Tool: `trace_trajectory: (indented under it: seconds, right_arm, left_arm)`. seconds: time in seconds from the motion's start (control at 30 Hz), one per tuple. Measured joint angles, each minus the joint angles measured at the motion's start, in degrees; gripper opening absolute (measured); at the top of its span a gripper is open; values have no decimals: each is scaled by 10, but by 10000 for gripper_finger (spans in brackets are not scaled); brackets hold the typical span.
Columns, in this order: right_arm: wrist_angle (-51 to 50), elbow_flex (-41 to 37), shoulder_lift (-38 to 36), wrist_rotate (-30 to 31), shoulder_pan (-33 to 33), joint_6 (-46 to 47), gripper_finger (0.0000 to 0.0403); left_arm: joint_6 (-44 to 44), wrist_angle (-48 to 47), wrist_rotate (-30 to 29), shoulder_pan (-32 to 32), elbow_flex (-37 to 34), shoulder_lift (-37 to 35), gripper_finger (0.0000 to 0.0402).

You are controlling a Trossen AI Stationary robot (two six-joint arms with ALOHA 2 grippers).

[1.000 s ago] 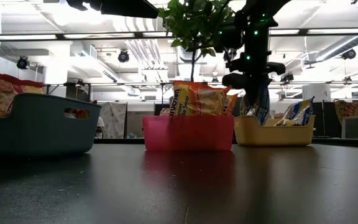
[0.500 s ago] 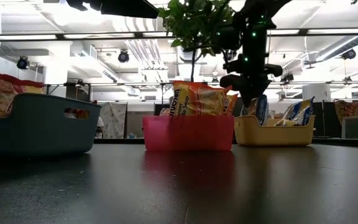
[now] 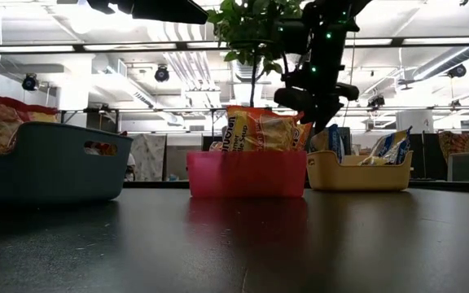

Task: Sort Maruchan noodles
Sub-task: Put the top blue noodle pack into the yellow bin, then put the blue noodle pack into the yellow bin

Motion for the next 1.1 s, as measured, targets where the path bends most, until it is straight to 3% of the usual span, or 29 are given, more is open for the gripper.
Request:
trace_trajectory:
  seconds: [0.3, 0.57, 0.83, 1.1]
  right_arm:
    - [-6, 0, -46, -1, 21, 10, 153]
    - [-9, 0, -104, -12, 125, 59, 157]
    - [-8, 0, -106, -178, 251, 132, 136]
    - [-12, -27, -67, -305, 392, 292, 92]
  left_arm:
    - [-1, 1, 0, 0, 0, 0, 80]
    - [-7, 1, 0, 0, 0, 0, 80]
    - [-12, 2, 0, 0, 0, 0, 80]
    - [-20, 4, 0, 0, 0, 0, 80]
